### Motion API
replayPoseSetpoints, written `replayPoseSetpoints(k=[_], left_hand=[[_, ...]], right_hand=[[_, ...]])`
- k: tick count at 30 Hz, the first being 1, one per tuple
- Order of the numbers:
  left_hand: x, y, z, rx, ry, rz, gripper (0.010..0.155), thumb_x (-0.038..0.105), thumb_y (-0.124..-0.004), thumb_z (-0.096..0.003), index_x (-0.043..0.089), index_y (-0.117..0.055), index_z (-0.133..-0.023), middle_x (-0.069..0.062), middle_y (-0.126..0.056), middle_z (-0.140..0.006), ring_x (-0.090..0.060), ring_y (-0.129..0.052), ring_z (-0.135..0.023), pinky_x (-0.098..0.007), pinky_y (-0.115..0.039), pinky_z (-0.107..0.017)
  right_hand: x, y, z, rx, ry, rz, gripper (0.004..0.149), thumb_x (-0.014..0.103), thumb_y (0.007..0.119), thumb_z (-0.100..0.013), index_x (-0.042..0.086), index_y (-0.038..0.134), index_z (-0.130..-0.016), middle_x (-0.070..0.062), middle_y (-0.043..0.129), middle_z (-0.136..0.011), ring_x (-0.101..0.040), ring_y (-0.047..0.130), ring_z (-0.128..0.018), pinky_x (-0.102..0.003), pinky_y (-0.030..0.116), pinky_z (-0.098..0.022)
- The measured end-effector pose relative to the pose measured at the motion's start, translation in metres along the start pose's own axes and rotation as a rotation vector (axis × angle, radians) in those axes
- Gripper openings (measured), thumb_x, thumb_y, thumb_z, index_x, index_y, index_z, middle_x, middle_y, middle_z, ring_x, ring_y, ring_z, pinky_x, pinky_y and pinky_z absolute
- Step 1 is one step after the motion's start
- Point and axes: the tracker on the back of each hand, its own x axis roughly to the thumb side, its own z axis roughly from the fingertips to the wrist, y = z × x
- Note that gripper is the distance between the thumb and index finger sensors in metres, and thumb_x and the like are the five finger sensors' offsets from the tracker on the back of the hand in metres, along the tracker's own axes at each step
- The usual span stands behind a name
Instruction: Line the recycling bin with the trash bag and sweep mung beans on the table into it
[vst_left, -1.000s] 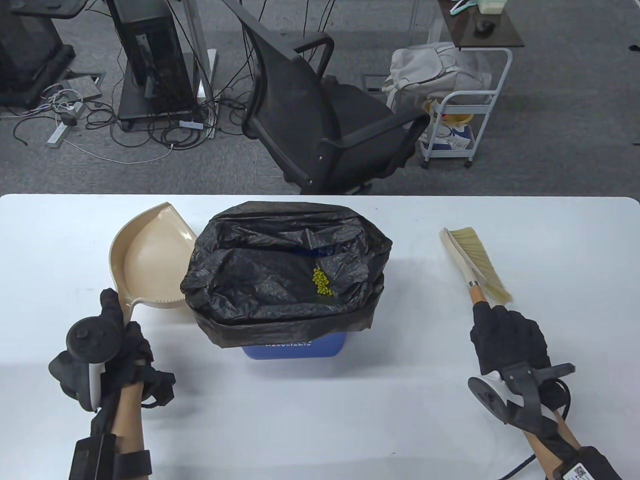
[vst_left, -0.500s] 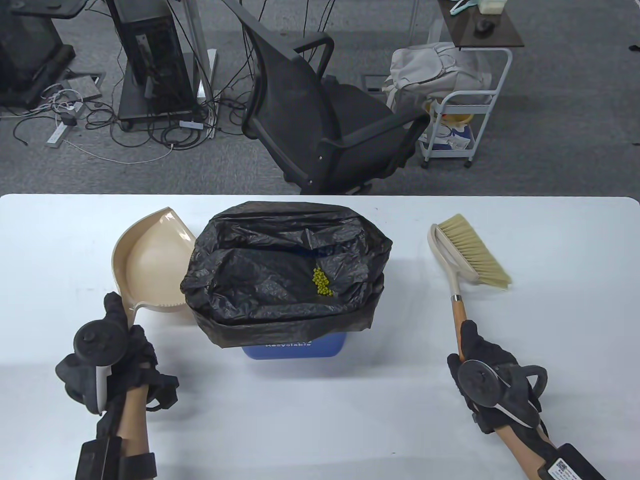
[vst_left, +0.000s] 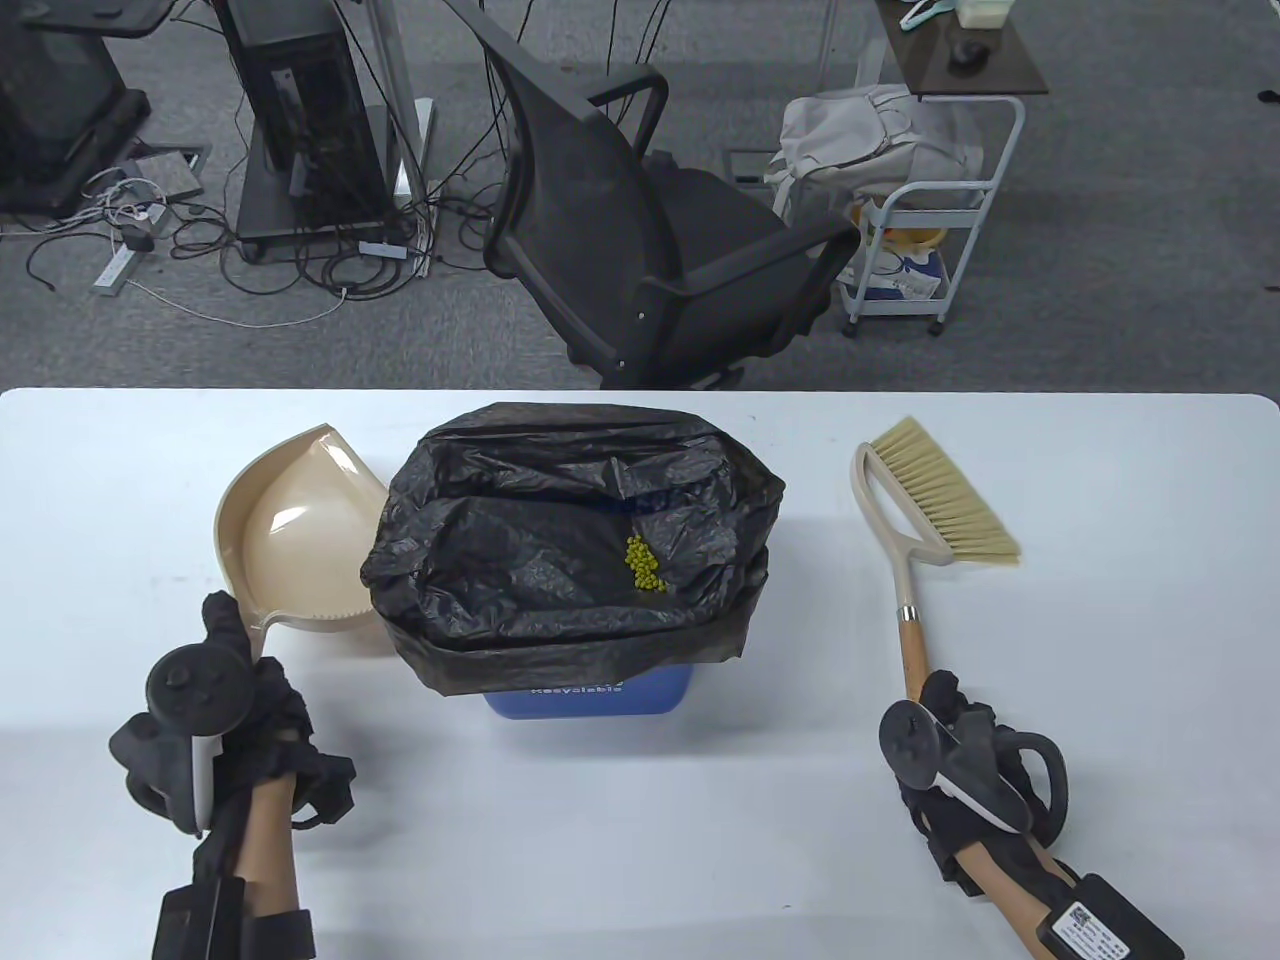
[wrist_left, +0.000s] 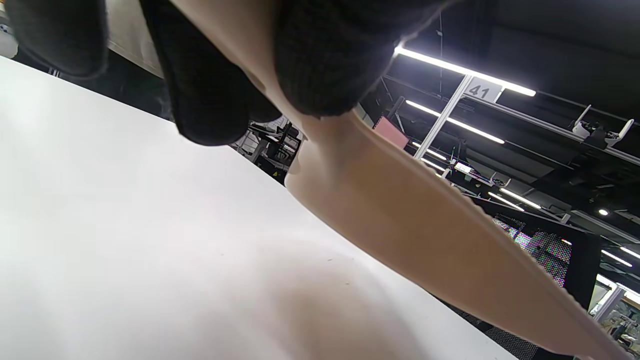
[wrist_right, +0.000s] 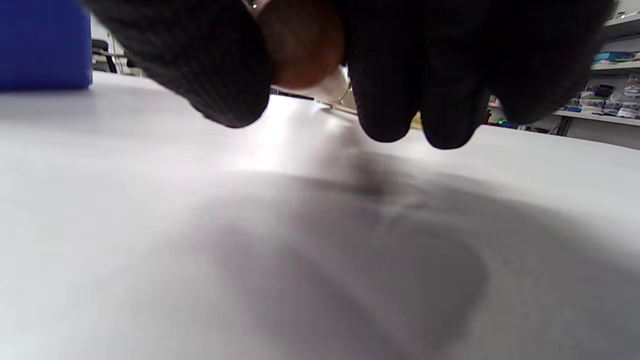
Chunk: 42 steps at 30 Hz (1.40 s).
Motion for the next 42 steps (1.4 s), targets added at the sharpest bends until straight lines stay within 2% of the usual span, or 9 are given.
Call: replayPoseSetpoints(k=[4,7,16,27,36,42], left_hand=[[-0.001,0.001,0.000,-0.004,0.008,-0.004,0.072,0.012,-0.088,-0.0469,0.019,-0.058,-0.113,-0.024,-0.082,-0.103,-0.048,-0.096,-0.081,-0.085,-0.065,-0.058],[-0.003,0.002,0.000,-0.003,0.015,-0.001,0.072,0.012,-0.088,-0.0470,0.019,-0.058,-0.113,-0.024,-0.082,-0.103,-0.048,-0.096,-0.081,-0.085,-0.065,-0.058],[-0.007,0.006,0.000,0.004,0.027,0.003,0.072,0.012,-0.088,-0.0468,0.018,-0.059,-0.112,-0.025,-0.082,-0.103,-0.048,-0.096,-0.081,-0.085,-0.065,-0.058],[-0.007,0.010,0.000,0.029,0.038,-0.031,0.072,0.012,-0.088,-0.0467,0.018,-0.059,-0.112,-0.025,-0.082,-0.102,-0.048,-0.096,-0.081,-0.085,-0.065,-0.058],[-0.006,0.002,-0.007,0.045,0.083,-0.110,0.072,0.012,-0.088,-0.0468,0.016,-0.059,-0.112,-0.025,-0.082,-0.102,-0.048,-0.096,-0.081,-0.085,-0.065,-0.058],[-0.004,-0.005,-0.011,0.051,0.122,-0.146,0.071,0.012,-0.088,-0.0466,0.015,-0.060,-0.112,-0.026,-0.082,-0.102,-0.049,-0.097,-0.079,-0.085,-0.065,-0.057]], right_hand=[[0.005,0.010,-0.002,0.048,-0.003,0.057,0.083,0.037,0.079,-0.049,-0.022,0.053,-0.102,-0.034,0.080,-0.090,-0.056,0.085,-0.083,-0.067,0.075,-0.054],[0.009,0.012,-0.002,0.041,-0.015,0.113,0.083,0.037,0.078,-0.049,-0.022,0.052,-0.102,-0.034,0.079,-0.091,-0.056,0.085,-0.083,-0.067,0.075,-0.054],[0.011,0.015,-0.003,0.047,-0.042,0.109,0.083,0.040,0.074,-0.050,-0.020,0.051,-0.104,-0.036,0.076,-0.093,-0.059,0.082,-0.084,-0.068,0.074,-0.054],[0.004,-0.012,0.003,-0.106,-0.054,0.020,0.087,0.046,0.073,-0.050,-0.015,0.048,-0.108,-0.042,0.067,-0.098,-0.064,0.074,-0.088,-0.071,0.069,-0.056],[-0.003,-0.029,0.013,-0.158,-0.060,-0.035,0.085,0.044,0.073,-0.050,-0.015,0.050,-0.107,-0.042,0.069,-0.097,-0.064,0.075,-0.087,-0.070,0.070,-0.056],[-0.004,-0.031,0.016,-0.164,-0.076,-0.048,0.084,0.043,0.073,-0.050,-0.015,0.051,-0.107,-0.042,0.069,-0.097,-0.064,0.075,-0.087,-0.070,0.070,-0.056]])
